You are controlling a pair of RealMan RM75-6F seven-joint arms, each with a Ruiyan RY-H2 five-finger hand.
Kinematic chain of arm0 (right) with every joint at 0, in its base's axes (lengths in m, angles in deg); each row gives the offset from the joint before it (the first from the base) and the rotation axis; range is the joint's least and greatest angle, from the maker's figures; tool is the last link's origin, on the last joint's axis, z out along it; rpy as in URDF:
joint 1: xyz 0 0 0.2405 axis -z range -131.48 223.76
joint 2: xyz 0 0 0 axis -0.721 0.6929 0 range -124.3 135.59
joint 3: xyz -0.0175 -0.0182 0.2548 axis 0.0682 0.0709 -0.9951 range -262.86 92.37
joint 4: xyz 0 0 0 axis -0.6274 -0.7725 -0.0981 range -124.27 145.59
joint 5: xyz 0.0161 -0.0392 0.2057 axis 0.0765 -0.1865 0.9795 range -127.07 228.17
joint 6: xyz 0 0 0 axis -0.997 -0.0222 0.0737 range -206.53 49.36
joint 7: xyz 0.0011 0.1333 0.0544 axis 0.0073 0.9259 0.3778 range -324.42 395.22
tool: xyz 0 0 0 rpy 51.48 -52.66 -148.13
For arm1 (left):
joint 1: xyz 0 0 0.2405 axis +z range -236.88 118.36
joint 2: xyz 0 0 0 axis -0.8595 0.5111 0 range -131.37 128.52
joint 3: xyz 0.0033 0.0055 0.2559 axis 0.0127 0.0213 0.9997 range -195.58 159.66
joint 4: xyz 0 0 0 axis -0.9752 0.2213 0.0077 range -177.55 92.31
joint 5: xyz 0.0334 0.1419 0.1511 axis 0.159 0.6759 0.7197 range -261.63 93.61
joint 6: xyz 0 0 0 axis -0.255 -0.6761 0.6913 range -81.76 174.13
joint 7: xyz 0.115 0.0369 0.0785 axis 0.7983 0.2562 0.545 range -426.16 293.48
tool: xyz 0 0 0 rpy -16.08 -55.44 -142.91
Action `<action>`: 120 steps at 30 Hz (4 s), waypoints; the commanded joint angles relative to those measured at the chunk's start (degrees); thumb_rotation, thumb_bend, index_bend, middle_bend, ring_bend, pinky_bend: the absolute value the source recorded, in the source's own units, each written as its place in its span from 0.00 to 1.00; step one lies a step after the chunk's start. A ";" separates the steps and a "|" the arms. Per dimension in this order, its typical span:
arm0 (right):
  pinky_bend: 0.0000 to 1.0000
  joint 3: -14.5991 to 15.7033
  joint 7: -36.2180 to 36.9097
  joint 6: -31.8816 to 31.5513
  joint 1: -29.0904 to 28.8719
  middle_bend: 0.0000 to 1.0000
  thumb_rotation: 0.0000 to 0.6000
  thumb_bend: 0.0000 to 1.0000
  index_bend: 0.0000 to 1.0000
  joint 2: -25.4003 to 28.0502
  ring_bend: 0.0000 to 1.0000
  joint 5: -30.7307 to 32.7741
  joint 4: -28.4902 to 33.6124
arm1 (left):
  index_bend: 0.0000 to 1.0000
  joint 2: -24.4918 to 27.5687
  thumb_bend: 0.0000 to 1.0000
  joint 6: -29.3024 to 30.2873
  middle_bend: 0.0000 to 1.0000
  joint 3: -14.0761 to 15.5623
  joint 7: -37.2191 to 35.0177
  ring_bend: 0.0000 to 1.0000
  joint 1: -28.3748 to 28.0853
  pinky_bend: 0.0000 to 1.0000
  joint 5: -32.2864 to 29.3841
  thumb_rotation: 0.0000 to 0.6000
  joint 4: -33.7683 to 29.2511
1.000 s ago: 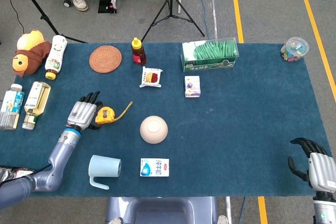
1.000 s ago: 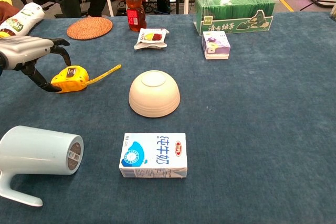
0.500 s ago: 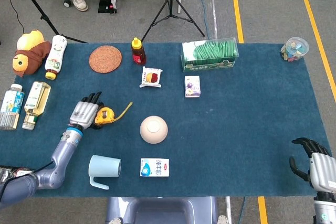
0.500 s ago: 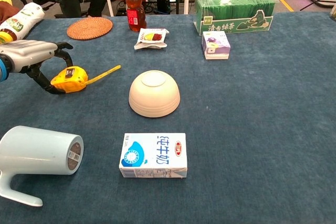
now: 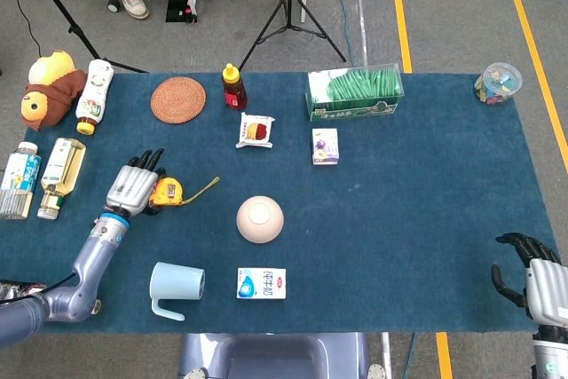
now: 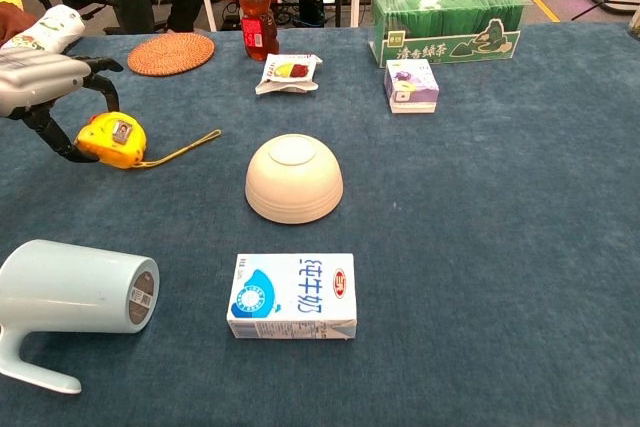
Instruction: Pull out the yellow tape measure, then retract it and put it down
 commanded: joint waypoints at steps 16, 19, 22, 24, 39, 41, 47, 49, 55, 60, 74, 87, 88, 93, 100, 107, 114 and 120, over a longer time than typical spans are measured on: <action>0.24 -0.20 2.21 0.16 0.21 0.29 0.98 0.43 0.31 -0.33 0.24 0.29 -1.69 | 0.44 3.24 0.27 1.07 0.00 3.75 23.94 0.00 -5.30 0.16 -12.74 0.90 -6.74; 0.24 -0.26 2.43 0.21 0.30 0.29 0.98 0.43 0.31 -0.36 0.24 0.51 -1.82 | 0.44 2.23 0.27 0.78 0.00 3.63 24.89 0.00 -6.42 0.16 -14.44 0.90 -6.46; 0.24 -0.22 2.60 0.27 0.35 0.29 0.98 0.43 0.31 -0.43 0.24 0.56 -1.99 | 0.44 1.13 0.27 0.44 0.00 3.56 25.59 0.00 -7.48 0.16 -15.71 0.89 -5.54; 0.24 -0.19 2.74 0.24 0.45 0.29 0.98 0.43 0.31 -0.45 0.24 0.60 -2.07 | 0.44 0.33 0.27 0.24 0.00 3.53 26.09 0.00 -8.28 0.16 -16.60 0.89 -4.95; 0.24 -0.17 2.73 -0.83 1.26 0.29 0.98 0.43 0.31 0.07 0.24 0.37 -1.44 | 0.11 -0.51 0.24 2.45 0.00 3.04 23.64 0.00 -10.23 0.16 -16.41 0.88 -5.79; 0.24 -0.13 2.65 -0.92 1.29 0.29 0.98 0.43 0.31 0.13 0.24 0.21 -1.29 | 0.10 0.16 0.24 2.72 0.00 3.14 22.57 0.00 -9.91 0.16 -16.01 0.90 -6.69; 0.24 -0.10 2.54 -1.24 1.48 0.29 0.98 0.43 0.31 0.26 0.24 0.00 -1.02 | 0.10 1.98 0.21 5.16 0.00 2.89 15.51 0.00 -7.04 0.16 -12.81 0.89 -9.71; 0.24 -0.10 2.57 -1.20 1.53 0.29 0.97 0.43 0.31 0.32 0.24 0.07 -0.99 | 0.10 2.92 0.21 5.09 0.00 2.50 12.03 0.00 -5.87 0.17 -12.29 0.89 -11.13; 0.24 -0.13 2.45 -0.98 1.30 0.29 0.97 0.43 0.31 0.32 0.24 -0.21 -0.83 | 0.11 4.85 0.21 5.33 0.00 1.66 4.25 0.00 -3.22 0.23 -10.22 0.90 -13.10; 0.24 -0.08 2.25 -0.90 1.10 0.29 0.98 0.43 0.31 0.14 0.24 -0.60 -0.69 | 0.14 4.98 0.21 4.43 0.00 1.24 2.49 0.00 -2.93 0.25 -10.96 0.89 -13.08; 0.24 0.11 2.49 -1.67 1.83 0.29 0.98 0.43 0.31 0.04 0.24 -0.51 -0.87 | 0.17 0.26 0.20 -1.38 0.01 -0.94 8.28 0.00 -10.56 0.25 -21.68 0.80 -9.25; 0.24 0.23 3.24 -1.76 2.34 0.29 0.98 0.43 0.31 -0.09 0.24 -0.21 -1.61 | 0.17 -2.41 0.20 -1.77 0.01 0.10 10.35 0.00 -13.32 0.25 -27.99 0.80 -5.88; 0.24 0.23 3.26 -1.74 2.34 0.29 0.98 0.43 0.31 -0.12 0.24 -0.21 -1.64 | 0.17 -2.31 0.20 -1.65 0.01 0.22 10.20 0.00 -13.26 0.25 -28.16 0.80 -5.85; 0.24 0.22 3.26 -1.61 2.30 0.29 0.97 0.43 0.31 -0.16 0.24 -0.27 -1.67 | 0.17 -2.22 0.20 -1.32 0.01 0.76 9.32 0.00 -12.84 0.25 -28.39 0.80 -5.34; 0.24 0.24 2.95 -1.81 2.40 0.29 0.98 0.43 0.31 -0.01 0.24 -0.47 -1.30 | 0.17 -3.23 0.20 -0.74 0.01 0.69 7.88 0.00 -12.46 0.25 -27.69 0.80 -3.50; 0.24 0.27 2.56 -1.81 2.47 0.29 0.98 0.43 0.31 0.01 0.24 -0.46 -0.97 | 0.17 -3.65 0.20 -1.09 0.01 0.94 7.96 0.00 -12.59 0.25 -27.35 0.79 -1.52; 0.24 0.09 1.83 -1.85 2.39 0.29 0.98 0.43 0.31 0.01 0.24 -0.39 -0.41 | 0.17 -3.10 0.20 -2.52 0.01 1.56 8.48 0.00 -12.82 0.25 -27.22 0.80 0.70; 0.24 -0.05 1.26 -1.91 2.39 0.29 0.98 0.43 0.31 0.04 0.24 -0.21 0.11 | 0.17 -2.65 0.20 -5.15 0.01 1.40 6.45 0.00 -12.76 0.25 -25.77 0.81 2.11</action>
